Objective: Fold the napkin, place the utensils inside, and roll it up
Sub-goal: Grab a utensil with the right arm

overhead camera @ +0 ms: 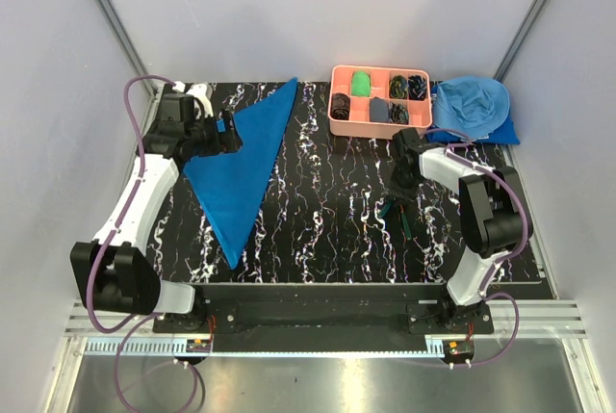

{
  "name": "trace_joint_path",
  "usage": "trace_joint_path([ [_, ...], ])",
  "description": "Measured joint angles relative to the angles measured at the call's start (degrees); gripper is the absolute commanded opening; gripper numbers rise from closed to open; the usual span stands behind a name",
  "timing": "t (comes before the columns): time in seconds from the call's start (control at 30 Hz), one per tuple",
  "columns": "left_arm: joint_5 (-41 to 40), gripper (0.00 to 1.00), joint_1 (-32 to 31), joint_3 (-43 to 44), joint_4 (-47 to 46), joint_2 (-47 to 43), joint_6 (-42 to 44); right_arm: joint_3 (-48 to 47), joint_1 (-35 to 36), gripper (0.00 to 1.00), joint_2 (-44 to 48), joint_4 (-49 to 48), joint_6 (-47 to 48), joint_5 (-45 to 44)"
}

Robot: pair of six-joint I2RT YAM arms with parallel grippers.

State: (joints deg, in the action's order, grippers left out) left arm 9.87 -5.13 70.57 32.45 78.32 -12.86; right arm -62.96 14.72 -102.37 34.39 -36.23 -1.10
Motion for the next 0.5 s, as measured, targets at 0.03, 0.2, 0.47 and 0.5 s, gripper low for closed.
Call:
trace_joint_path([
  [0.03, 0.33, 0.90, 0.24, 0.02, 0.00, -0.04, -0.02, -0.26, 0.00, 0.21, -0.26, 0.09, -0.02, -0.13],
  [0.2, 1.33, 0.90, 1.09, 0.02, 0.00, -0.15, -0.04, -0.98, 0.02, 0.00, -0.94, 0.24, 0.15, -0.42],
  [0.47, 3.41, 0.90, 3.34, 0.02, -0.04, -0.24, -0.55, -0.98, 0.57, 0.00, -0.52, 0.39, 0.33, -1.01],
  [0.5, 3.56, 0.90, 3.48, 0.02, -0.04, -0.26, -0.63, -0.98, 0.90, 0.00, -0.35, 0.63, 0.31, -1.27],
])
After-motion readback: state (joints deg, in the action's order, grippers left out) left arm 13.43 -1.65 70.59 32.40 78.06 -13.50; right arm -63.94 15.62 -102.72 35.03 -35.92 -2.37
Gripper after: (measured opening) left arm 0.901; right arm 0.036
